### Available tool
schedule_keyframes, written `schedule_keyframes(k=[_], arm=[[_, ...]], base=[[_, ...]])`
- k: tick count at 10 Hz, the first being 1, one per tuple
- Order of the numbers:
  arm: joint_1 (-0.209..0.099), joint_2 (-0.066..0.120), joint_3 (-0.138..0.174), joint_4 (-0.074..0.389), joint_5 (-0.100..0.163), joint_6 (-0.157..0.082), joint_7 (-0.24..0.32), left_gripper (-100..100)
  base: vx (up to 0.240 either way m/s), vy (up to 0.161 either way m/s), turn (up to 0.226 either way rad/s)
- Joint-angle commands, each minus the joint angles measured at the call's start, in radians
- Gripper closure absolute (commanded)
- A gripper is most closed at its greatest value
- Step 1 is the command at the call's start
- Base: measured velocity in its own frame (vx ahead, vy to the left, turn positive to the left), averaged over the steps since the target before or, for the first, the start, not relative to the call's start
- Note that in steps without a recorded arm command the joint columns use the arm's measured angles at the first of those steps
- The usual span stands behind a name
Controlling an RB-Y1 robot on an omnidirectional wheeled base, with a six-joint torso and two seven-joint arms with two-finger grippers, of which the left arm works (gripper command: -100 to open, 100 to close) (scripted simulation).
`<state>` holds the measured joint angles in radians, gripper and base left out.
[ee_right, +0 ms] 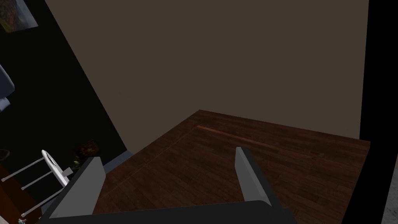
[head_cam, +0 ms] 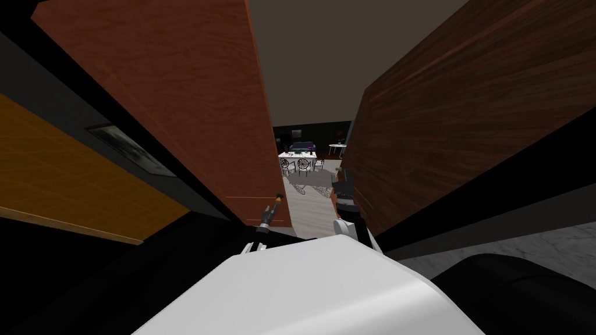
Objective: Push the door open
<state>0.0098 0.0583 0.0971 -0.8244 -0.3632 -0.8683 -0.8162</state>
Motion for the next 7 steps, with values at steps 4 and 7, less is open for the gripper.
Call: schedule_keyframes(k=[4, 7], arm=[[-0.021, 0.003, -0.017, 0.024, -0.007, 0.012, -0.111, -100], [-0.037, 0.004, -0.031, 0.04, -0.012, 0.021, -0.19, -100]], base=[[-0.064, -0.015, 0.073], [-0.058, -0.006, 0.073]])
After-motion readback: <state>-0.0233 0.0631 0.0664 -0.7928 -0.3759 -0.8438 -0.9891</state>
